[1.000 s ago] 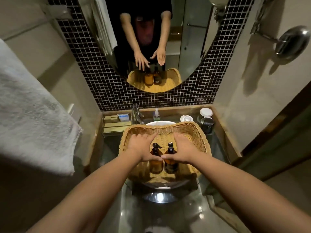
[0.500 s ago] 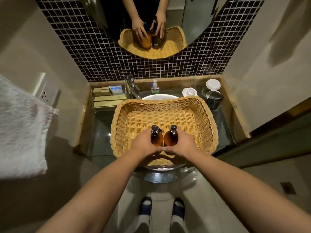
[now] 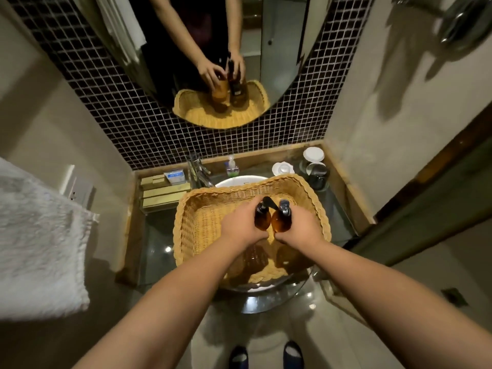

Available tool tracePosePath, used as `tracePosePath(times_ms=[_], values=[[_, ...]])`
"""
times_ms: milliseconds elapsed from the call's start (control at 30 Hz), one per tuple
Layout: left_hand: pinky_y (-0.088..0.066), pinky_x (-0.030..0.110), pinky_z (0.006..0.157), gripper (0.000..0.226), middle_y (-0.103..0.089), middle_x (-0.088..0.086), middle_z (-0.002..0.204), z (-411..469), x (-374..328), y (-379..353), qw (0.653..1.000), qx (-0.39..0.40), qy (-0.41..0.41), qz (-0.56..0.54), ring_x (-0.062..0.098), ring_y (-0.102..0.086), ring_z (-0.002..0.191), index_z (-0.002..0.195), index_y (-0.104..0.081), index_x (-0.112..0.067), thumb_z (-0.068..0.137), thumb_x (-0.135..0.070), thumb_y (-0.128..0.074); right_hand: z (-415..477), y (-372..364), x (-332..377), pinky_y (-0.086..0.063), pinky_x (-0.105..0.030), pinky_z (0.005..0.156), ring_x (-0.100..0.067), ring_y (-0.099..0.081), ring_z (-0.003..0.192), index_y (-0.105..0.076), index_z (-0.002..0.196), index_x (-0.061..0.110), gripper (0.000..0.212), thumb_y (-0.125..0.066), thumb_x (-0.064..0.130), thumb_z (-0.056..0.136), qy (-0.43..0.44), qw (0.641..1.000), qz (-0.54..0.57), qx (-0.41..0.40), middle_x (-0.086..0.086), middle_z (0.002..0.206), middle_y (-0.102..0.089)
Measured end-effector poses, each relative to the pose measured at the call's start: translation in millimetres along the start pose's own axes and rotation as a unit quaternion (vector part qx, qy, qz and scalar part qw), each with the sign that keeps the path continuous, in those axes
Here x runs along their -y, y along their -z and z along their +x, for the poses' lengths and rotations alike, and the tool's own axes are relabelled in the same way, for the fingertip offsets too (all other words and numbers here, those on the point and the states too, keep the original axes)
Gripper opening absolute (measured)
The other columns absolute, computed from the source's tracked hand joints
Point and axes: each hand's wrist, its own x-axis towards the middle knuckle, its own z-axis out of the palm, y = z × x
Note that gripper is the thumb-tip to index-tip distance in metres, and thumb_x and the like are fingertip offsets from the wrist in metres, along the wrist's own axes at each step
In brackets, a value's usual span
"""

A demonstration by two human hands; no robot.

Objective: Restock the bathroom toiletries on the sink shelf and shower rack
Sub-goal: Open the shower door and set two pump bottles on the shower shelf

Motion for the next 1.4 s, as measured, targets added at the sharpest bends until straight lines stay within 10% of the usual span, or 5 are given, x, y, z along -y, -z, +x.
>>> tracePosePath(times_ms=[567, 867, 1400], values=[[-0.056, 0.036, 0.082, 0.063, -0.059, -0.014, 0.102, -30.3, -315.0, -15.4, 0.910, 0.062, -0.406, -0.059, 0.012, -0.062, 0.097, 0.110, -0.053, -0.039, 0.054, -0.062, -0.071, -184.4, 198.2, -140.3, -0.052, -0.028, 0.073, -0.023, -0.066, 0.091, -0.059, 0.116, 0.034, 0.059, -0.079, 0.026, 0.062, -0.281, 0.901, 0.052, -0.326, 0.003, 0.097, -0.069], [-0.056, 0.037, 0.079, 0.055, -0.062, -0.006, 0.106, -73.3, -497.0, -81.5, 0.895, 0.141, -0.420, -0.050, 0.022, -0.065, 0.096, 0.108, -0.060, -0.032, 0.057, -0.039, -0.080, -271.5, 297.5, -266.3, -0.052, -0.026, 0.056, -0.011, -0.063, 0.066, -0.056, 0.086, 0.032, 0.034, -0.069, 0.026, 0.056, -0.373, 0.848, 0.047, -0.374, 0.008, 0.074, -0.065], [-0.053, 0.032, 0.059, 0.035, -0.063, -0.009, 0.082, 23.8, -740.1, -155.9, 0.913, 0.156, -0.360, -0.110, 0.014, -0.063, 0.076, 0.093, -0.061, -0.033, 0.063, -0.039, -0.077, -201.2, 504.0, -463.9, -0.057, -0.032, 0.059, -0.014, -0.061, 0.066, -0.055, 0.091, 0.026, 0.035, -0.075, 0.035, 0.064, -0.358, 0.889, -0.075, -0.278, 0.003, 0.076, -0.062]])
